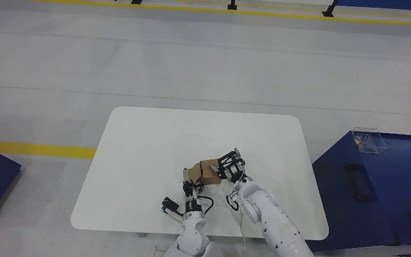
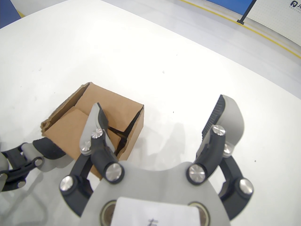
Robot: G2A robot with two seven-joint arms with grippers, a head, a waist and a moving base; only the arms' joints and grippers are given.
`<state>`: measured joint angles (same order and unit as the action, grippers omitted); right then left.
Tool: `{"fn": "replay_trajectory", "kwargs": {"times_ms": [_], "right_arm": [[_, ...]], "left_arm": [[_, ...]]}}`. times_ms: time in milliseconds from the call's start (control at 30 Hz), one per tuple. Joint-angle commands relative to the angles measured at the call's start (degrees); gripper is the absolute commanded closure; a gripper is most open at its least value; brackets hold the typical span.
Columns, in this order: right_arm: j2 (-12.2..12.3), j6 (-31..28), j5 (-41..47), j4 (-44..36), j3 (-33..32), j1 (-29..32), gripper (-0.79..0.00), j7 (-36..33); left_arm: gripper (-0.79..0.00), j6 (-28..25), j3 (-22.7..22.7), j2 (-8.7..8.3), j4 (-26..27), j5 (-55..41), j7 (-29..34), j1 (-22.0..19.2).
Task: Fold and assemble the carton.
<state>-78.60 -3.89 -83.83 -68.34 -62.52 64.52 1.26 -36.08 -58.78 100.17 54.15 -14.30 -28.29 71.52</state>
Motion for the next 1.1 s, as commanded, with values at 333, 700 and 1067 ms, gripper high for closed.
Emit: {"fn": "replay_trajectory", "kwargs": {"times_ms": [333,700,1067], "right_arm": [[0.1,-0.3,-0.8,-0.8,-0.5,0.7,-0.785,-0.1],[0.1,-0.6,-1.7,-1.4,-0.9,1.3,-0.785,-0.7],[0.7,0.7,1.4,-4.4,-5.3,3.3,-0.785,0.2]], "left_arm": [[-0.785,-1.9,-2.3,0.11,1.7,7.3,-5.0,0.5],[-0.785,-7.5,-2.9,0.60,3.5,15.9,-9.2,1.0],[-0.785,-9.1,-1.5,1.31,2.6,20.9,-6.8,0.7]]}}
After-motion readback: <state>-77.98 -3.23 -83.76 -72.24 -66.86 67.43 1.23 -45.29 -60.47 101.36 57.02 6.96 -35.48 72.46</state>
